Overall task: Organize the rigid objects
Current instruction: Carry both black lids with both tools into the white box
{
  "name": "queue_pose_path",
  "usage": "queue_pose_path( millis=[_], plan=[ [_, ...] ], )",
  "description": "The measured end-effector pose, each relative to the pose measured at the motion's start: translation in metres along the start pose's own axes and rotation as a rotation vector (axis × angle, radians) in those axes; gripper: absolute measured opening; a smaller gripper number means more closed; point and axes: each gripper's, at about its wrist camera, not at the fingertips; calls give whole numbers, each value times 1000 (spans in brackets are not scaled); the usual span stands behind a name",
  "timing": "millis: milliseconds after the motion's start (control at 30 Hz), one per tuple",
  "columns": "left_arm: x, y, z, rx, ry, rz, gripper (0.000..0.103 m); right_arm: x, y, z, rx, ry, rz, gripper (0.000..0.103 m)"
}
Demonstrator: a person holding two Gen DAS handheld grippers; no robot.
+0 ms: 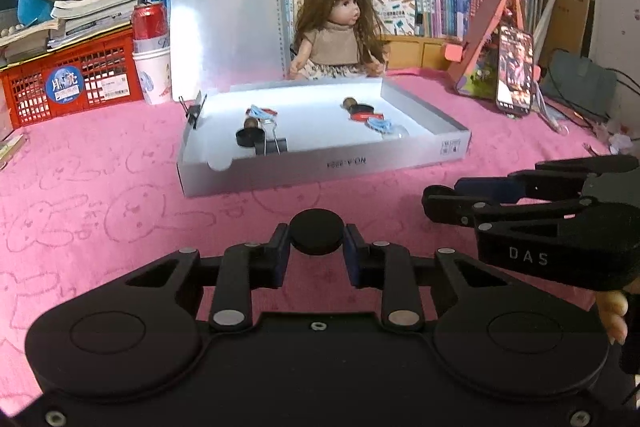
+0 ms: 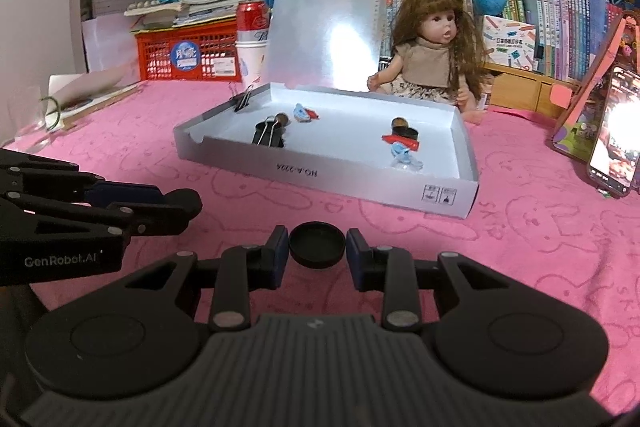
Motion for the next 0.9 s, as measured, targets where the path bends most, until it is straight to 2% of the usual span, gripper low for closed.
queue_pose_path(
  millis=[367, 900],
  plan=[
    [-17, 11, -43, 36, -27, -4, 27, -11, -8, -36, -58, -29, 39, 37],
    [-71, 21, -88, 89, -2, -41, 27, -45, -27, -74, -157, -28, 62, 37]
  ],
)
Point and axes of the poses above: each gripper's, at about its wrist camera, not at the fingertips, and x roughly against the way its jaws point, y to its left, z to its underside, and after that the axes turned 8 degrees about -x, right-handed
